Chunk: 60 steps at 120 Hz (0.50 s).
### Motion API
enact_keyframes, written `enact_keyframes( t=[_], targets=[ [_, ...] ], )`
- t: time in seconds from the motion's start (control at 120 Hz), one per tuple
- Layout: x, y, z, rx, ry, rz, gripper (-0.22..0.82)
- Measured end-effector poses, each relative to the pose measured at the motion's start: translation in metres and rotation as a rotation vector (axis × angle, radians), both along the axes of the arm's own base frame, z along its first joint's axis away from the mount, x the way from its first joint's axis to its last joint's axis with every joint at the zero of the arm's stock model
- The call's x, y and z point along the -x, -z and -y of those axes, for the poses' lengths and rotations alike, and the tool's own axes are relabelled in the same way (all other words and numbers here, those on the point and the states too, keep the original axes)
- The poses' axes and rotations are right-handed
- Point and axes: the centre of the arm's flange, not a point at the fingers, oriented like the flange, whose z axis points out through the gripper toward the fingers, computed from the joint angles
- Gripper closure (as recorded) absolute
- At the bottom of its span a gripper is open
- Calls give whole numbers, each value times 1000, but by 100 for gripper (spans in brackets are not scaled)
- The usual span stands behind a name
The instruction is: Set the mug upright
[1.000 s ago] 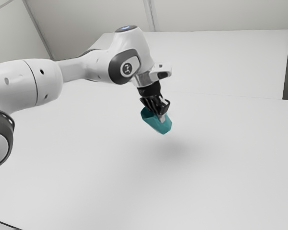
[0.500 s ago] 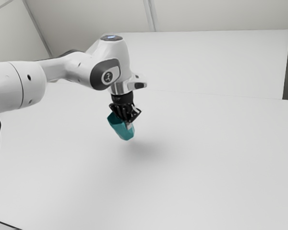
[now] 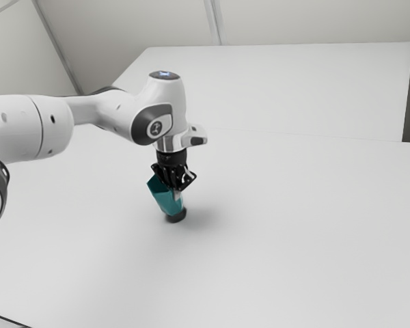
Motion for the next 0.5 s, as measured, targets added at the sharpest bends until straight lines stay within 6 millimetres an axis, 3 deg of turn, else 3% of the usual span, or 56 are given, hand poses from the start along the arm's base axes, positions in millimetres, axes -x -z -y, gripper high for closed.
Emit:
enact_keyframes(
  t=[0.317,0.5],
  targets=[
    [-4,13,1,4,-11,6,77],
    [-5,12,2,8,-13,13,38]
  ],
)
